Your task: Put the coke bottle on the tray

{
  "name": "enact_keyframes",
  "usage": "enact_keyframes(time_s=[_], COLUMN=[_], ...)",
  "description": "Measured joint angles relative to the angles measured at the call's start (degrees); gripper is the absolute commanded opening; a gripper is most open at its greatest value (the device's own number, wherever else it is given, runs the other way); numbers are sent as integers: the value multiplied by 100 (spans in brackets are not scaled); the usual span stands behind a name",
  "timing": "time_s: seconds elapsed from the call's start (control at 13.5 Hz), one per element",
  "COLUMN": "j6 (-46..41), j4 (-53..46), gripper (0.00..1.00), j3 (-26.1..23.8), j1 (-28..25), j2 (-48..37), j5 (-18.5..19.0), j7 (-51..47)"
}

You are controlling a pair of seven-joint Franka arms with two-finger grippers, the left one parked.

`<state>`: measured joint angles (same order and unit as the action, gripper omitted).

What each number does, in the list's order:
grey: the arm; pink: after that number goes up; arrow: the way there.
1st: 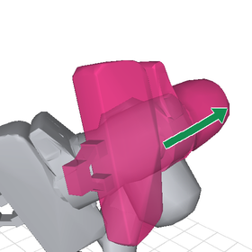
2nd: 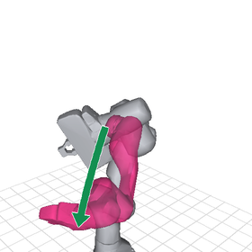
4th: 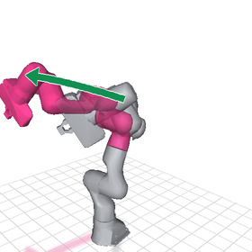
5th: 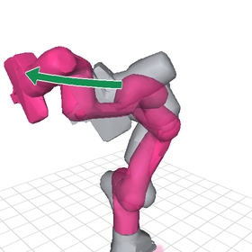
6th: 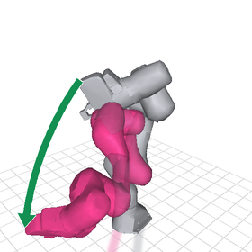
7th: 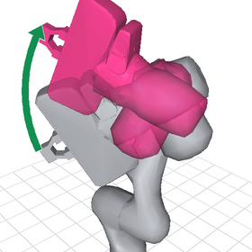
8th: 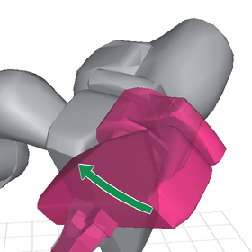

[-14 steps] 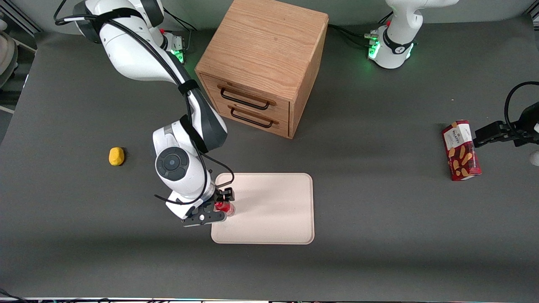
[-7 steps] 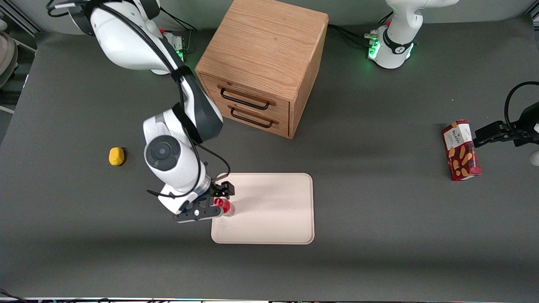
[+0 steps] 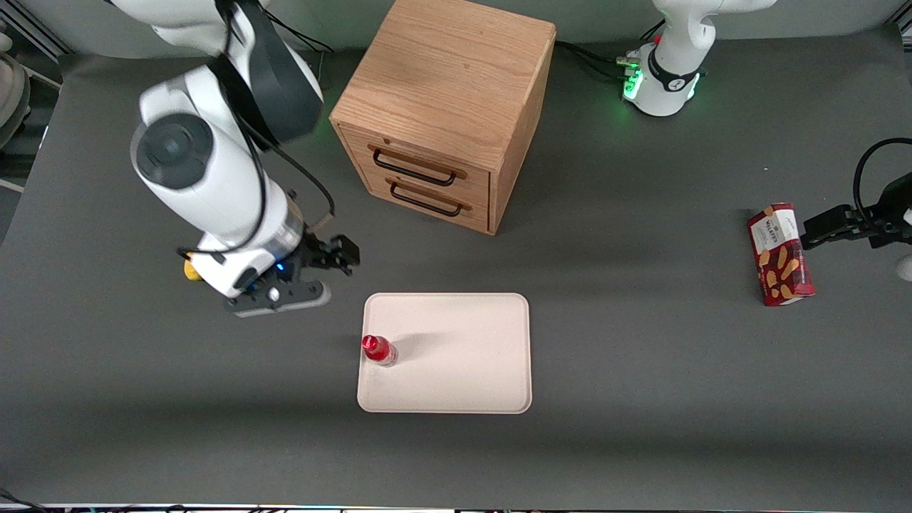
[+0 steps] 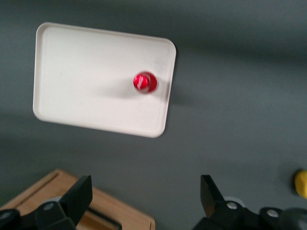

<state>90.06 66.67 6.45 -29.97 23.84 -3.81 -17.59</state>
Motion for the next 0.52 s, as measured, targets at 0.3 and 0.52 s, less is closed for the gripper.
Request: enact_keyframes(time_s=[0.3, 0.52], j6=[-763, -928], j4=[12, 226], gripper=[100, 100], j3=[24, 47], j1=[19, 207], j2=[-729, -1085], j5=[57, 77], j7=[0, 0])
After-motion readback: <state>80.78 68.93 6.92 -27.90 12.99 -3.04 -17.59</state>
